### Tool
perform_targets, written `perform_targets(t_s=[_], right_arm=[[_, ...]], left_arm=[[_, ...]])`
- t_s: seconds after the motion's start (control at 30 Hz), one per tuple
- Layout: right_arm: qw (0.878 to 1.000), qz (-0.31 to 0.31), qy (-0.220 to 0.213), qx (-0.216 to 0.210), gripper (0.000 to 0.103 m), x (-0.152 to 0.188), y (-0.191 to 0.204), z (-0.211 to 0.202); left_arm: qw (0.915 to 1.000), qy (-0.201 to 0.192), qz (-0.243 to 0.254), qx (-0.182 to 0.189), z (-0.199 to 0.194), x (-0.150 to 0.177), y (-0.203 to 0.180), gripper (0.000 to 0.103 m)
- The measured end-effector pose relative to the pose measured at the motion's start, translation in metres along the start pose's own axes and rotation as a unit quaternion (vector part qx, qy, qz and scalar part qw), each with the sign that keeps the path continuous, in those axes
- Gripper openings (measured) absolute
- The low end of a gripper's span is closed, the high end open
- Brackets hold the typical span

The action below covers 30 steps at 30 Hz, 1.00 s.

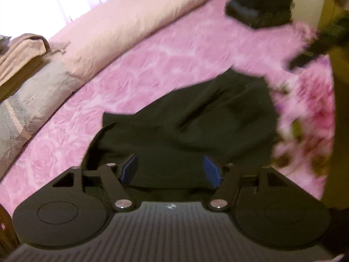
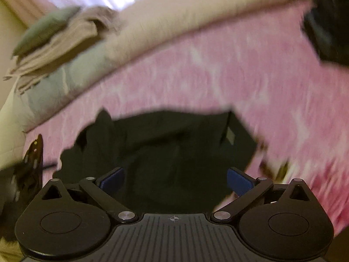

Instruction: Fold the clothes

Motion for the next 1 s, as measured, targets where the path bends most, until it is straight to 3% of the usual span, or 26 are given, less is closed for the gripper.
perform_targets(t_s=[0.13,0.23,0.3,0.37,0.47,0.6,0.73,0.8,0.9,1.0], right_arm=[[0.999,0.035,0.04,-0.005,0.103,0.028,0.016,0.041],[0.997,0.053,0.059,-0.006,0.103,0.041,0.029,0.069],[0.996,0.056,0.069,-0.005,0.103,0.047,0.034,0.082],[0.996,0.05,0.077,0.006,0.103,0.049,0.036,0.089],[0.996,0.049,0.073,0.024,0.103,0.047,0.032,0.084],[0.996,0.058,0.054,0.041,0.103,0.04,0.019,0.065],[0.995,0.085,0.047,0.031,0.103,0.045,0.0,0.051],[0.993,0.101,0.054,0.025,0.103,0.052,-0.007,0.049],[0.988,0.133,0.073,0.012,0.103,0.07,-0.016,0.049],[0.985,0.149,0.088,0.009,0.103,0.089,-0.017,0.054]], left_arm=[[0.9972,0.034,0.065,0.012,0.057,0.01,0.041,0.062],[0.9882,0.052,0.138,0.043,0.098,0.024,0.046,0.059],[0.9841,0.054,0.153,0.072,0.107,0.028,0.046,0.037],[0.9843,0.048,0.149,0.083,0.093,0.026,0.046,0.015],[0.9839,0.031,0.139,0.107,0.056,0.025,0.039,0.01],[0.9773,0.0,0.136,0.163,-0.017,0.028,0.009,0.009],[0.9544,0.004,0.149,0.259,-0.064,0.048,-0.052,0.009],[0.9455,0.022,0.159,0.284,-0.072,0.061,-0.083,0.01],[0.9429,0.05,0.151,0.293,-0.074,0.075,-0.106,0.012],[0.9499,0.05,0.114,0.287,-0.076,0.072,-0.094,0.016]])
Point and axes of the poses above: each gripper's, at about its wrist camera, not at the fingertips, and z roughly the way its jaws point, y to its left, x to its underside, the point moved 1 cm from there along z, roughly the way its jaws point, and after that the axes turned 6 degrees about x, right-handed, at the moved point
